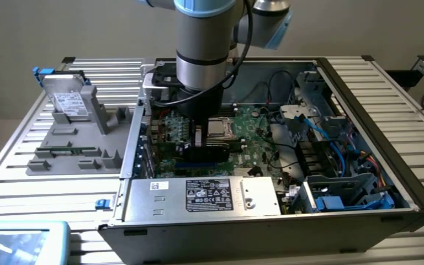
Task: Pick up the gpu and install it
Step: 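Insert the gpu into the slot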
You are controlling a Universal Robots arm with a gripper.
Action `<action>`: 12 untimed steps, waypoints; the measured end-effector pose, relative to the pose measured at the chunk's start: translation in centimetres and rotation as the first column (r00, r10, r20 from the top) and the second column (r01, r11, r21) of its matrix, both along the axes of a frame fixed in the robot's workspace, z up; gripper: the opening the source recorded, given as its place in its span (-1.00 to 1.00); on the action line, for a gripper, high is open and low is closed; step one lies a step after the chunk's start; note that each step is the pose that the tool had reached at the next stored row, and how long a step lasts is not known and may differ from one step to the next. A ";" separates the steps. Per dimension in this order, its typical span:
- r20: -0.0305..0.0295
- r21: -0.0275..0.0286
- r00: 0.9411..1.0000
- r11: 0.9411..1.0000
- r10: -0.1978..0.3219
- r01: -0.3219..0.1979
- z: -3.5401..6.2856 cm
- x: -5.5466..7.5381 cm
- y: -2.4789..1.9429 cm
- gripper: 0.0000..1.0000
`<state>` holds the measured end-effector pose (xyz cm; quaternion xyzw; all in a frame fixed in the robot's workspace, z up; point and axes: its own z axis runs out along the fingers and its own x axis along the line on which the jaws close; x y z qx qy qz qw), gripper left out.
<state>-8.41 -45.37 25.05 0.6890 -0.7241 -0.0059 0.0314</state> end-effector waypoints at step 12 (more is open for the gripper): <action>0.000 -0.002 1.000 1.000 0.000 0.000 -0.12 0.0 0.21 -0.44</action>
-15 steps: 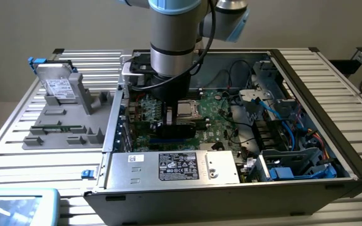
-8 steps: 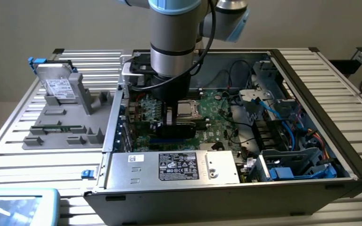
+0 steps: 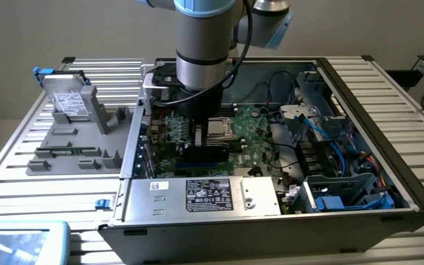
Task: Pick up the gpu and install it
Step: 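Insert the gpu into the slot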
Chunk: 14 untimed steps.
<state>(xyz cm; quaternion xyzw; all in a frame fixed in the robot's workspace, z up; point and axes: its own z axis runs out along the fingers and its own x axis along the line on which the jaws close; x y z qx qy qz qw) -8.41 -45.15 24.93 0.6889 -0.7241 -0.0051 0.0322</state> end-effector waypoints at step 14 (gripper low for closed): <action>0.000 -0.005 1.000 1.000 0.000 0.000 -0.12 0.0 0.16 -0.44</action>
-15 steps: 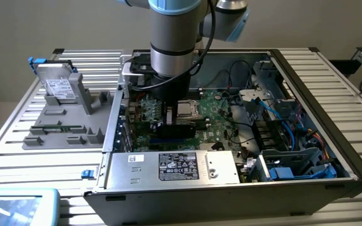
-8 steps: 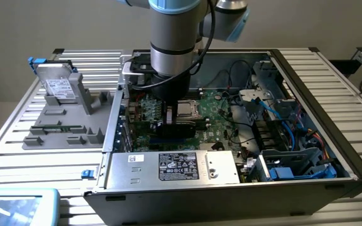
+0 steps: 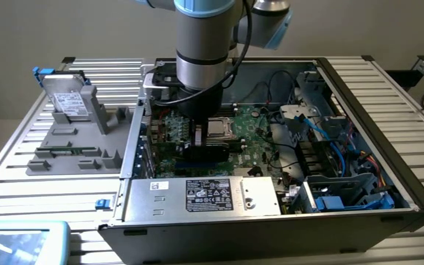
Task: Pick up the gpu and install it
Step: 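Insert the gpu into the slot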
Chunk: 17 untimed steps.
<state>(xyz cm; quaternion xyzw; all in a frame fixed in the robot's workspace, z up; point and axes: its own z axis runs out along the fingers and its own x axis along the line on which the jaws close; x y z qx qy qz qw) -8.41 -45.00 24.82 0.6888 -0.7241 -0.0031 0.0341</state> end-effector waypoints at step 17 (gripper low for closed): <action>-0.001 0.009 1.000 1.000 0.006 -0.006 -0.03 0.0 -0.06 -0.44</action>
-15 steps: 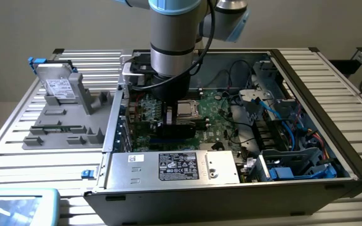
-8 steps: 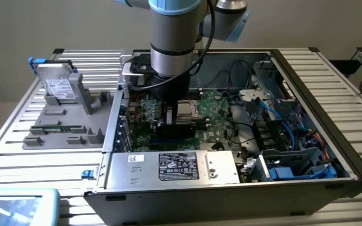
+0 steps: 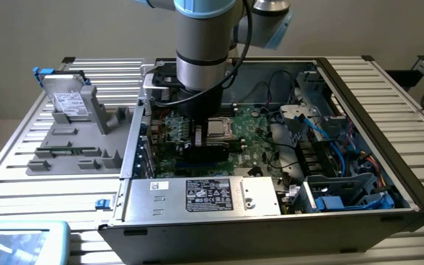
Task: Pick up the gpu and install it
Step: 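Insert the gpu into the slot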
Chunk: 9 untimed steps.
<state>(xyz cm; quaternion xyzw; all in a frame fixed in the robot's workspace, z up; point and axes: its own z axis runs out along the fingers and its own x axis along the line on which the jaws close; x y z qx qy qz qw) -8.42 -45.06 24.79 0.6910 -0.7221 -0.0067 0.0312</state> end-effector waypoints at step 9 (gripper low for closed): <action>-0.004 -0.002 1.000 1.000 0.000 0.000 -0.02 0.0 0.00 -0.44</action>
